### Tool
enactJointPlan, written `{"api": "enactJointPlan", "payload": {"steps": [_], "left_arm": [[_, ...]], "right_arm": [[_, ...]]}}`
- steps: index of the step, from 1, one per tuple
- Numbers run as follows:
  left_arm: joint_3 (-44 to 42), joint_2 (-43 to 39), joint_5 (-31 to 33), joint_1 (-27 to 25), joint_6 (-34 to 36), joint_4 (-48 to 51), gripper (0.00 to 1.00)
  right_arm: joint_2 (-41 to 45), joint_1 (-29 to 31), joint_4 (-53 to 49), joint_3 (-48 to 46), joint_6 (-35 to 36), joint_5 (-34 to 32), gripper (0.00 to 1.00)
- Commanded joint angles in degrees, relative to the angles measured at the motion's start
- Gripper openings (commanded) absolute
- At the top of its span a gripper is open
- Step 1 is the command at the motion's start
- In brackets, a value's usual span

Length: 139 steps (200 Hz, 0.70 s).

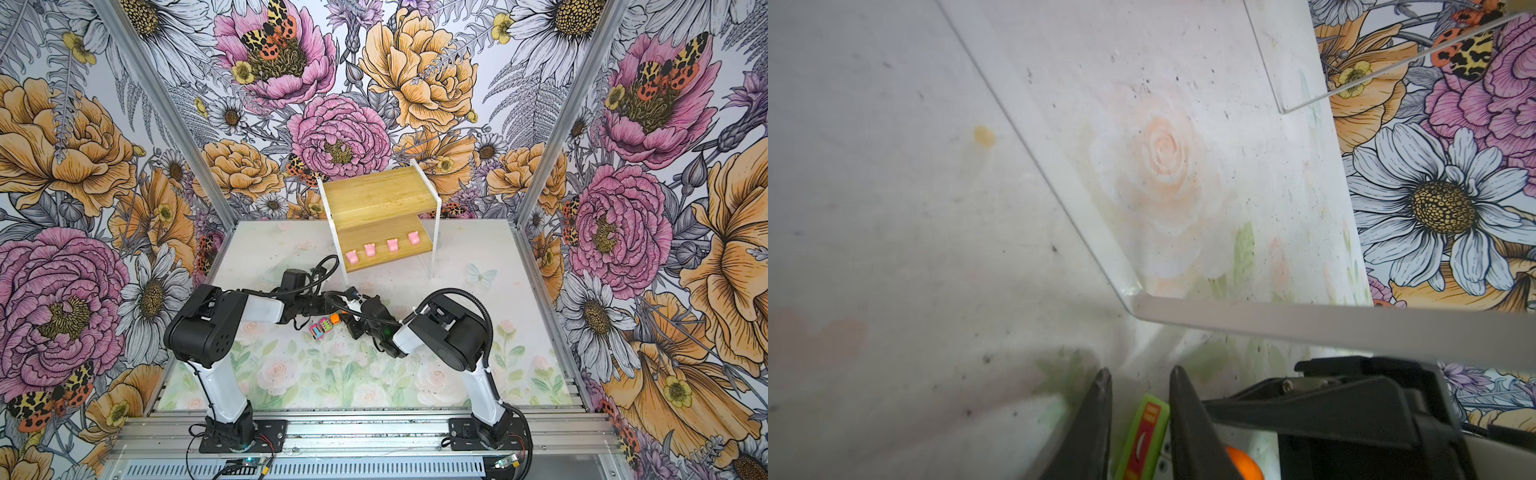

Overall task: Place and organize the plastic toys onto the shelf
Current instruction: 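Close the right gripper on an orange truck while the left gripper hovers beside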

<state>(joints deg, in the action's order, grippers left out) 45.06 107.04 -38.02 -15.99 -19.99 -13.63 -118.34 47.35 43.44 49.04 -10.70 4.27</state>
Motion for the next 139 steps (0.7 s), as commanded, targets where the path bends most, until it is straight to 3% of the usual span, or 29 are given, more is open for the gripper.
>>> {"api": "enactJointPlan", "payload": {"steps": [1, 45, 139], "left_arm": [[0.69, 0.10, -1.64, -0.54, 1.07, 0.10, 0.26], [1.51, 0.06, -1.03, -0.27, 1.00, 0.80, 0.29], [-0.23, -1.92, 0.53, 3.95, -1.00, -0.35, 0.36]], "right_arm": [[-1.14, 0.37, -0.79, 1.28, -0.05, 0.02, 0.30], [-0.25, 0.38, -0.55, 0.20, 0.07, 1.53, 0.20], [6.31, 0.64, 1.48, -7.21, 1.33, 3.74, 0.17]]}}
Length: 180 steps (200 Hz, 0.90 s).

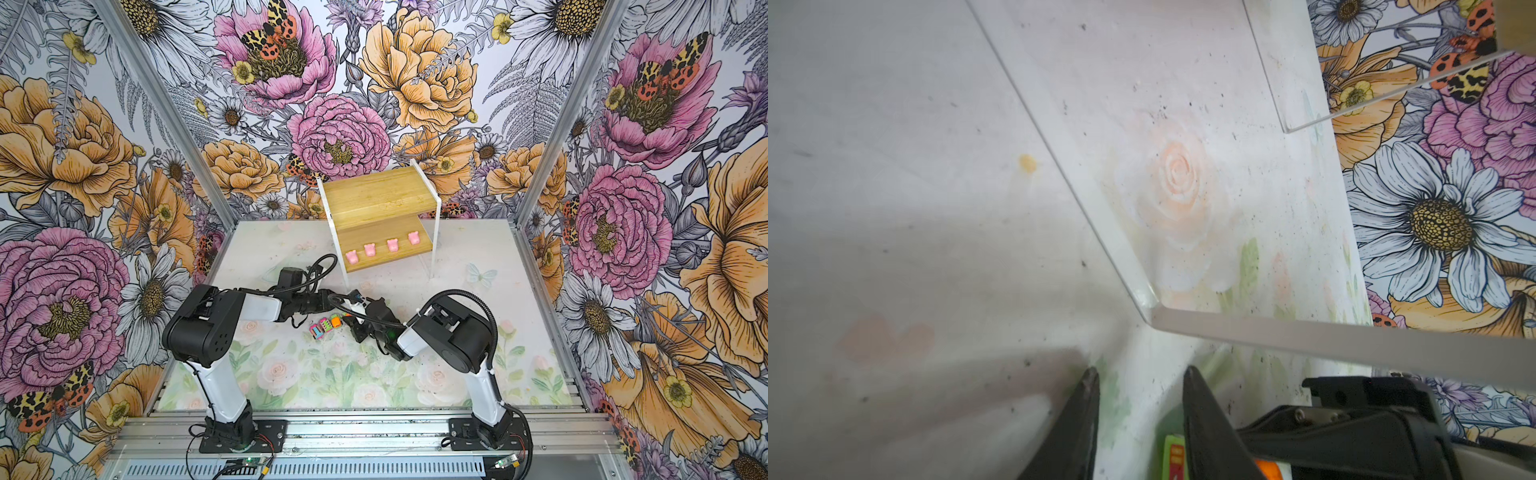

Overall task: Place and organize the plastic toys onto the shelf
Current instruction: 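Close the right gripper on an orange truck while the left gripper hovers beside, then lift the orange truck and carry it up to the top shelf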

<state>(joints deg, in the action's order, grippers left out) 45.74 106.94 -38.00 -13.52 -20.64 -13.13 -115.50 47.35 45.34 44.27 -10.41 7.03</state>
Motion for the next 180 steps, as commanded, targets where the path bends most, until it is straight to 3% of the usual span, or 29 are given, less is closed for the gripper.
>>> {"api": "enactJointPlan", "payload": {"steps": [1, 45, 78, 123, 135, 180], "left_arm": [[-1.00, -1.90, 0.49, 1.52, -0.35, -0.85, 0.36], [-2.73, -6.30, 0.73, 4.01, -1.39, -2.36, 0.36], [-3.44, -7.66, 0.51, 5.49, -1.77, -2.91, 0.37], [-5.51, -9.94, 0.77, 6.90, -1.60, -3.02, 0.37], [-6.07, -10.55, 0.70, 7.23, -1.44, -3.03, 0.37], [-6.71, -10.61, -0.15, 8.15, -1.13, -3.03, 0.37]], "right_arm": [[3.63, 0.68, -0.38, -2.57, 1.07, 0.98, 0.17], [13.28, 0.74, -3.43, -7.27, 2.38, -1.88, 0.17], [23.48, 0.44, -11.84, -7.53, 4.83, -4.92, 0.18], [38.91, -1.59, -32.44, -0.19, 5.42, -7.38, 0.18], [42.29, -4.52, -38.15, 3.02, 5.45, -7.46, 0.17], [49.17, -10.99, -55.32, 15.94, 6.16, -9.53, 0.15]]}}
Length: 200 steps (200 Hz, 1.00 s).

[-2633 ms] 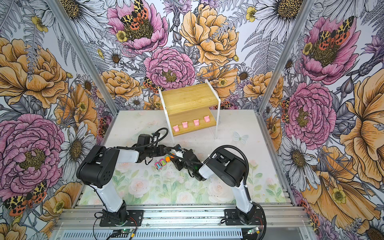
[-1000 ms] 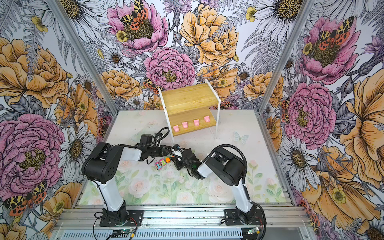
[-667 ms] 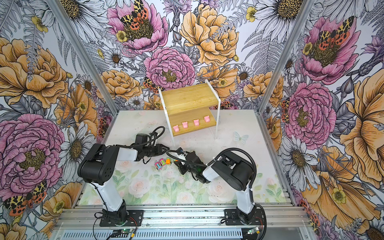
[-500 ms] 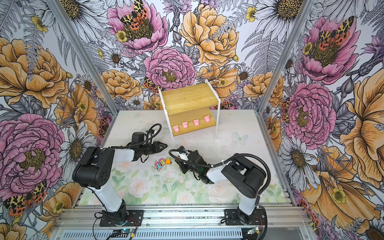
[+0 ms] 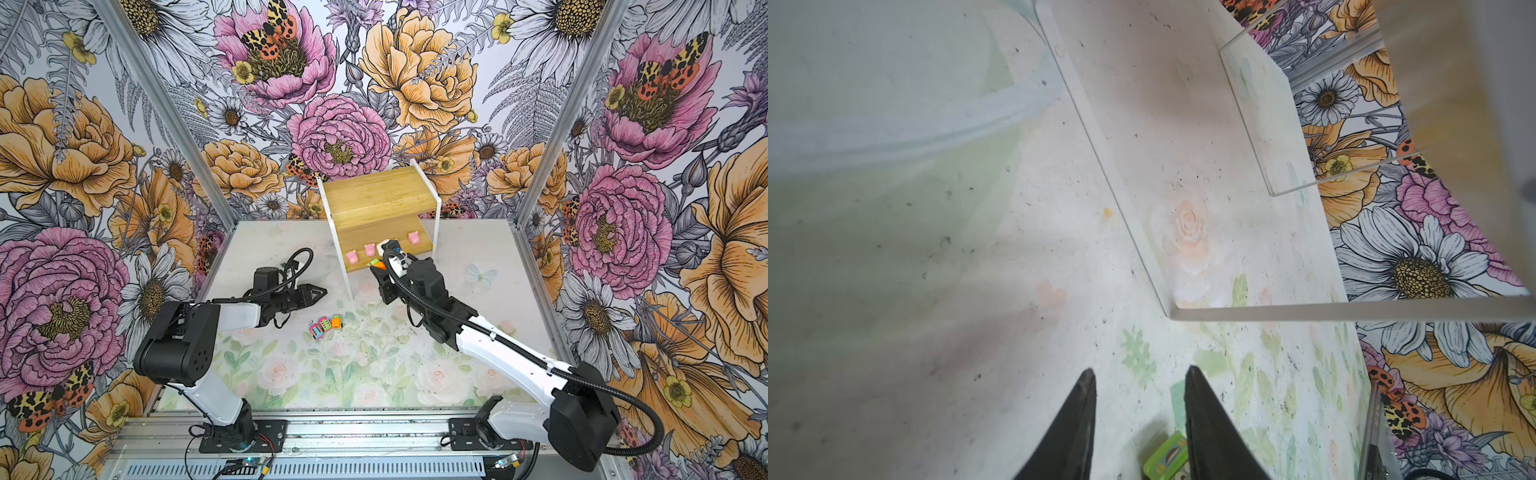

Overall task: Place and organize the plastic toys onto the shelf
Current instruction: 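Lift the orange truck and carry it up to the top shelf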

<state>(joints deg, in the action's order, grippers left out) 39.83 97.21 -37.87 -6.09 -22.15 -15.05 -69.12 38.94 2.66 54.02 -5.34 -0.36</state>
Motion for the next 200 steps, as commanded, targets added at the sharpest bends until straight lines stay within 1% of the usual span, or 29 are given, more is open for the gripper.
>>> {"api": "enactJointPlan", "payload": {"steps": [1, 34, 77, 131, 164, 200], "left_arm": [[-0.81, -0.88, -0.28, 0.72, 0.37, -1.07, 0.37], [-1.28, -1.21, -0.44, 0.74, 0.44, -1.42, 0.37], [-1.43, -1.09, -0.81, 0.86, 0.36, -1.99, 0.37], [-1.69, -0.80, -1.82, 1.52, -0.24, -3.01, 0.37], [-1.78, -0.69, -1.91, 1.68, -0.44, -3.38, 0.37], [-1.76, -0.61, -2.03, 1.81, -0.44, -3.41, 0.37]], "right_arm": [[2.82, -2.74, -12.96, 6.54, 1.11, -2.16, 0.15], [1.78, -6.95, -19.65, 17.32, 2.36, -3.22, 0.13], [-6.25, -11.67, -23.80, 29.60, 1.74, -2.94, 0.13], [-16.31, -15.67, -24.90, 39.42, -0.97, -1.33, 0.13], [-20.58, -16.58, -26.00, 43.98, -1.63, -0.84, 0.13], [-23.86, -17.22, -27.15, 46.80, -2.66, -1.59, 0.13]]}}
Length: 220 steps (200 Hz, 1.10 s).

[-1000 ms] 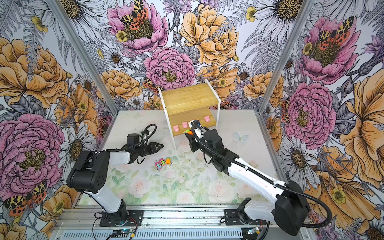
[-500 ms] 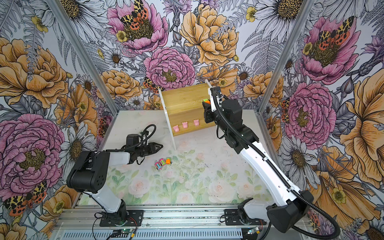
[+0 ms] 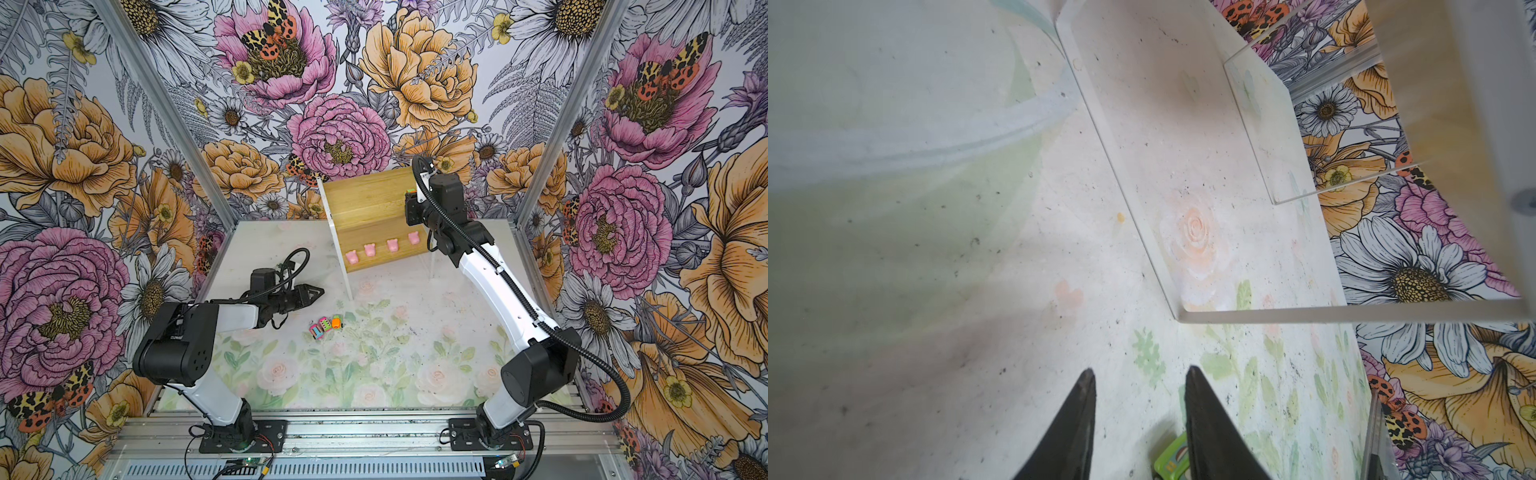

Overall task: Place and organize the plastic toys onto the shelf
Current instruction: 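Lift the orange truck and carry it up to the top shelf, then lower the truck onto the top shelf and open the right gripper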

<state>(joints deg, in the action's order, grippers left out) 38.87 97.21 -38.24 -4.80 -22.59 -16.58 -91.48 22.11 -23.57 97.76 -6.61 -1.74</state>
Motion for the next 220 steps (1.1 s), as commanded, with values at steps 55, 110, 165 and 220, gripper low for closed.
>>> {"api": "enactJointPlan", "payload": {"steps": [55, 110, 165, 220], "left_arm": [[-0.73, -0.35, -1.76, 0.52, 0.00, -1.91, 0.38], [-0.73, -0.34, -1.71, 0.50, -0.11, -1.90, 0.38], [-0.73, -0.25, -1.80, 0.56, -0.10, -1.90, 0.38], [-0.64, -0.17, -1.83, 0.62, -0.13, -1.93, 0.38]], "right_arm": [[-4.00, -0.41, -1.41, 4.86, -1.07, -2.45, 0.13], [-5.37, -0.60, -1.61, 5.69, 0.83, -4.99, 0.13], [-6.07, -0.66, -1.83, 5.36, 1.09, -6.91, 0.13], [-6.37, -0.72, -1.83, 5.30, 1.45, -7.56, 0.15]]}}
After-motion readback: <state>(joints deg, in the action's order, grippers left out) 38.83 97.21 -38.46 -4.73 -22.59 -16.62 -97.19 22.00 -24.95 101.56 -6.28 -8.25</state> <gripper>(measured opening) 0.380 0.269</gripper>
